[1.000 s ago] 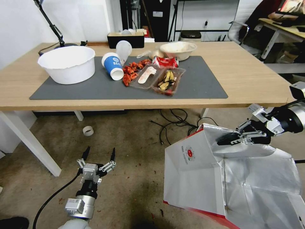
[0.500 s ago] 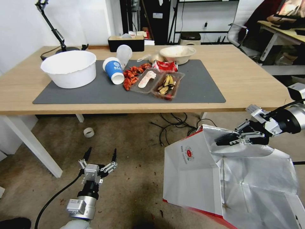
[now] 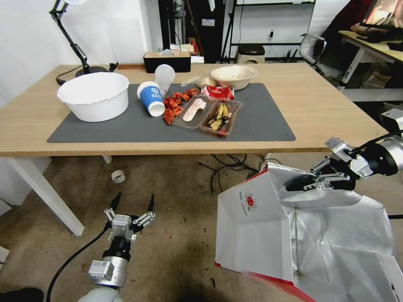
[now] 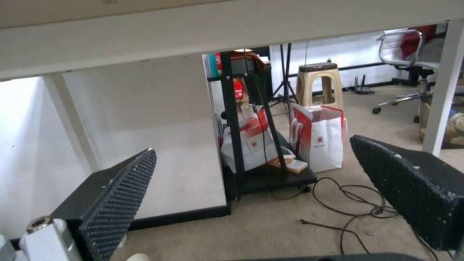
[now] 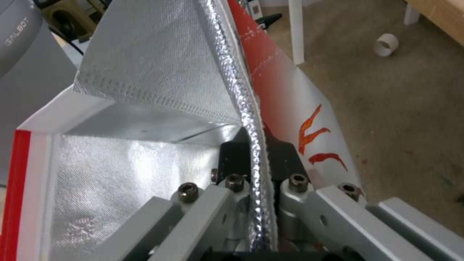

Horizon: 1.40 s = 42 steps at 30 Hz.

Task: Pick up the food delivery bag from the floor and place it on the table.

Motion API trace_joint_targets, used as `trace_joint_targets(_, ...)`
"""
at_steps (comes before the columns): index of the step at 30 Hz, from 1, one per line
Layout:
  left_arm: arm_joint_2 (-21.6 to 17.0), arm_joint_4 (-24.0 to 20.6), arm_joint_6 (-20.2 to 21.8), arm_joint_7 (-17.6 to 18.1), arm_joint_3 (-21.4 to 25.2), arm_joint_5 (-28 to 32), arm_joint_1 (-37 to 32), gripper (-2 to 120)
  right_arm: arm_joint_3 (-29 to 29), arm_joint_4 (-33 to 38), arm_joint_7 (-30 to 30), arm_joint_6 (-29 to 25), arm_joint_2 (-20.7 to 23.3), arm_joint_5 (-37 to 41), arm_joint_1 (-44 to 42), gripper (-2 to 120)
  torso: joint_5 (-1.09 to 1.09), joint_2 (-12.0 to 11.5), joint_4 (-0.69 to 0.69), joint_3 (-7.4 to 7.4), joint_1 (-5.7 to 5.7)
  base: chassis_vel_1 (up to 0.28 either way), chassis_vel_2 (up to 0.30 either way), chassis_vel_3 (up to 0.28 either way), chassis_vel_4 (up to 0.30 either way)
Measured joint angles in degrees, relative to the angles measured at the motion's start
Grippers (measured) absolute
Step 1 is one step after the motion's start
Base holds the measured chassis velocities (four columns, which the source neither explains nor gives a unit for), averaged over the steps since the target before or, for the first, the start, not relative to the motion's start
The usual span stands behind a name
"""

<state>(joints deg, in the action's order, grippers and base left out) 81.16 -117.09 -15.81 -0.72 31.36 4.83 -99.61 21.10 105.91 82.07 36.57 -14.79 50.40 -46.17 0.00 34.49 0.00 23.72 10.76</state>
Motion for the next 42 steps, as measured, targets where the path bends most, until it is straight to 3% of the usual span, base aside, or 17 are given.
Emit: trace_joint_targets(42, 0.1, -0.2, 0.1, 0.0, 0.3, 0.0, -0.2, 100, 0.2, 0.3, 0.0, -0.3, -1.0, -0.6, -0.3, 0, 0.0, 11.0, -0.01, 6.49, 4.5, 0.0, 0.0, 0.0, 0.0)
